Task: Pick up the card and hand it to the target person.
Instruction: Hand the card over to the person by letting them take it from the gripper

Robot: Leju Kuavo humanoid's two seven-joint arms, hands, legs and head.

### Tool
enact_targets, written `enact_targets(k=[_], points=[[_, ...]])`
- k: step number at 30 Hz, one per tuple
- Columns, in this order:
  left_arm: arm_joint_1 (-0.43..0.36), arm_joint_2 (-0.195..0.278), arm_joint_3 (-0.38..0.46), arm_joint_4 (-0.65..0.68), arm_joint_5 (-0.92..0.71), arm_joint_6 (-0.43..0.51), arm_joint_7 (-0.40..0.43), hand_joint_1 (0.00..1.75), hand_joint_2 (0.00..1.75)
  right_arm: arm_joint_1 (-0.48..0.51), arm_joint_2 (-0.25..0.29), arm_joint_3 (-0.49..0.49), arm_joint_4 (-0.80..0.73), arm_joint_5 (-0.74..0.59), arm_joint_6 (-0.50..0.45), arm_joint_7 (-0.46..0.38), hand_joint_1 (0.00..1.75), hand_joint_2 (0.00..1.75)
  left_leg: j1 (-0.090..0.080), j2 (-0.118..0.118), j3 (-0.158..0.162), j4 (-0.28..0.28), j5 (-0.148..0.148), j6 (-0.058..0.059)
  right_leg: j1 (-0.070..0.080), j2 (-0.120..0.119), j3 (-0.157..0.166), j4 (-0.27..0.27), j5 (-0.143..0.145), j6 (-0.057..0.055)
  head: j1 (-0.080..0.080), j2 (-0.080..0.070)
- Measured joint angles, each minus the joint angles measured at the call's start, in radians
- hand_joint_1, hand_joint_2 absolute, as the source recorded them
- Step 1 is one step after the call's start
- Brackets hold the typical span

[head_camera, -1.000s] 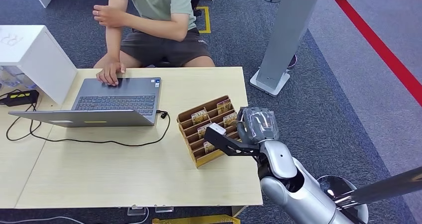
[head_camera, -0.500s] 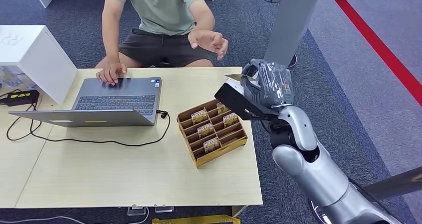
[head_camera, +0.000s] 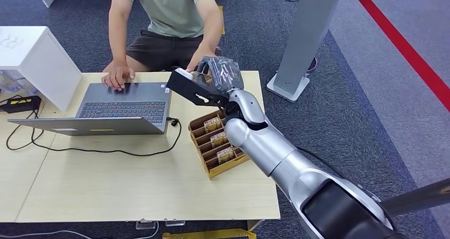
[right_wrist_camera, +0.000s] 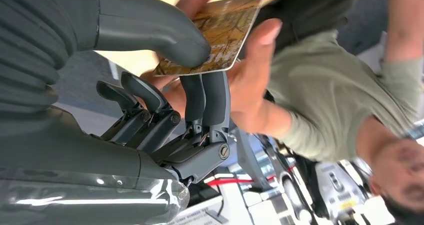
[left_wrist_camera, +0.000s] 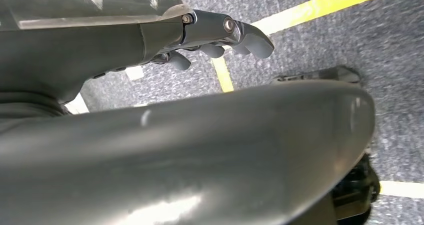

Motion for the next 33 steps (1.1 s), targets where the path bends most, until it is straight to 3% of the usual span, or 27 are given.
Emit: enact_targets(k=[4,8,24,33], points=[[0.005,-0.007,-0.01,0.0,-0.004,-0.001,0.015,0.0,0.0,-0.011,0.034,0.009,0.112,-0.001,-0.007,0.004,1.75,1.75,0.0,0.0,0.0,0.0,0.0,0.0,0.0,0.0,0.0,-0.001,0.0,0.0,0.005,0.0],[0.005,-0.01,-0.019,0.0,-0.011,-0.01,0.023,0.0,0.0,-0.015,0.043,0.016,0.188,0.005,-0.012,0.02,0.0,1.75,0.0,0.0,0.001,0.001,0.0,0.0,0.0,0.0,0.001,-0.002,0.001,0.001,0.007,0.0],[-0.052,-0.03,-0.059,0.0,-0.043,-0.031,0.021,0.0,0.0,-0.016,0.006,0.018,0.249,0.062,-0.017,0.077,0.0,1.75,0.0,0.002,0.001,0.001,0.0,0.0,0.0,0.002,0.0,-0.002,0.001,0.001,0.004,0.0],[-0.032,-0.032,-0.065,0.0,-0.017,-0.011,0.018,0.0,0.0,-0.014,-0.056,0.009,0.005,0.081,0.032,0.127,0.0,1.75,0.0,0.002,0.002,0.001,0.0,0.0,0.0,0.002,0.0,-0.002,0.001,0.001,0.003,0.0]])
